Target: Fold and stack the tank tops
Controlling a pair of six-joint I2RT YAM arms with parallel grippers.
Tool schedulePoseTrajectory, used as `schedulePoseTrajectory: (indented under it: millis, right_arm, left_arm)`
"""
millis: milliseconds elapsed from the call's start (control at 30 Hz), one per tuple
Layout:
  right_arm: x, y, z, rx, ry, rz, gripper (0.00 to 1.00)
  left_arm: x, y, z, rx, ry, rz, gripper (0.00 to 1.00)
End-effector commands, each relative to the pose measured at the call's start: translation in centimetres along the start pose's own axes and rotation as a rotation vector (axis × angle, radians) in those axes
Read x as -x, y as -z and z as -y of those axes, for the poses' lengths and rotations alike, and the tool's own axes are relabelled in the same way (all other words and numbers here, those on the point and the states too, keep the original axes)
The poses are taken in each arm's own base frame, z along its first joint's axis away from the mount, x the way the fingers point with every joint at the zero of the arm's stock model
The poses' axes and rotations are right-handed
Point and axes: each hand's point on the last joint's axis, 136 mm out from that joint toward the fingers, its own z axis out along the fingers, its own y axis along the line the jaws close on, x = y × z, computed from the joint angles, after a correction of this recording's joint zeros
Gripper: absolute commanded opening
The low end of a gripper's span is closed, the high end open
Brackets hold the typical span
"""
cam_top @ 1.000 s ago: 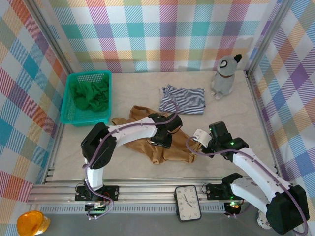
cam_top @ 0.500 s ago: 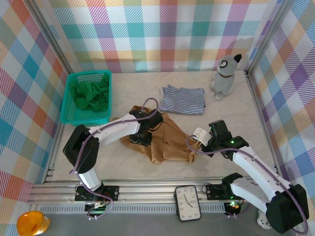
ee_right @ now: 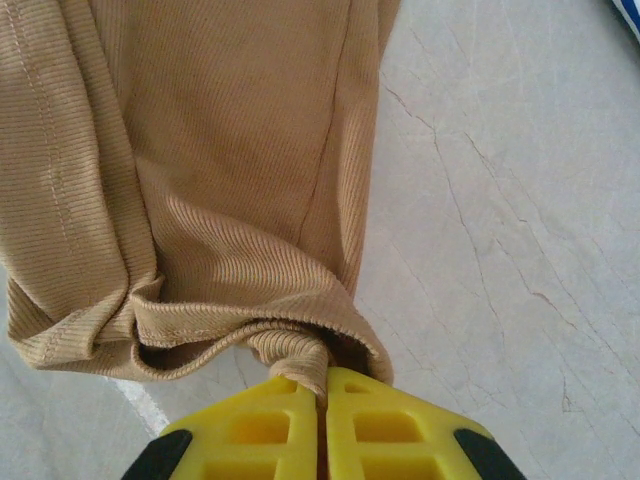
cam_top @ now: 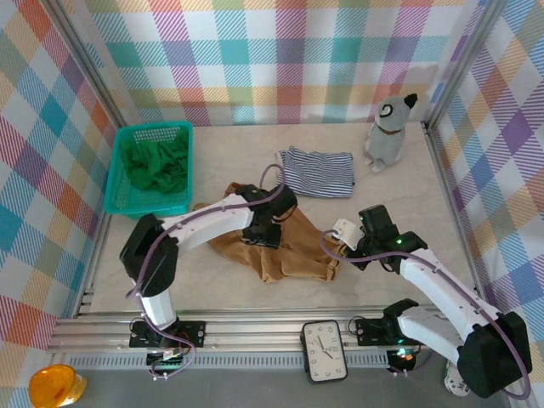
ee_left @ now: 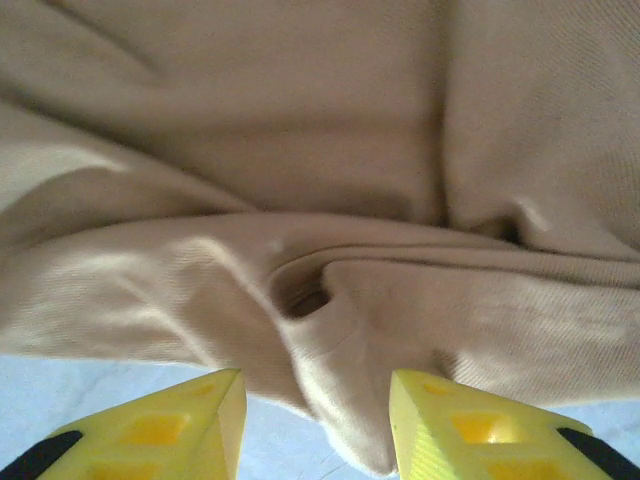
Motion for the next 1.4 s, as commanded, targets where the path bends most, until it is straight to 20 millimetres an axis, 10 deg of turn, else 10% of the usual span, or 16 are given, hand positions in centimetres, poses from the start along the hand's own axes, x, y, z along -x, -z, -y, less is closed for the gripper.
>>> schedulePoseTrajectory:
  millis: [0, 367, 600, 900, 1167, 1367]
  right_arm:
    - [1.1, 0.6, 0.0, 0.012, -0.015, 0.035, 0.10]
    - [1.3, 0.6, 0.2, 0.008, -0.013, 0.044, 0.10]
    - [1.5, 1.4, 2.0, -0.100, -0.017, 0.047, 0.09]
    - [7.8, 7.6, 8.3, -0.367, -0.009, 0.242, 0.08]
    - [17.9, 19.5, 14.5, -0.518, 0.002, 0.570, 0.08]
    - [23.9, 28.3, 16.9, -0.630, 0.067, 0.755, 0.08]
  left_arm:
    - [-0.4, -0.9, -0.3, 0.080, -0.021, -0.043, 0.41]
    - [-1.5, -3.8, -1.7, 0.190, -0.059, -0.127, 0.22]
    - [-0.6, 0.1, -2.6, 0.197, -0.063, -0.060, 0.00]
    - [3.8, 18.5, -6.9, 0.100, -0.034, 0.368, 0.00]
    - [6.9, 36.2, -10.4, 0.127, -0.096, 0.872, 0.00]
    - [6.5, 44.5, -12.2, 0.114, -0.092, 1.157, 0.00]
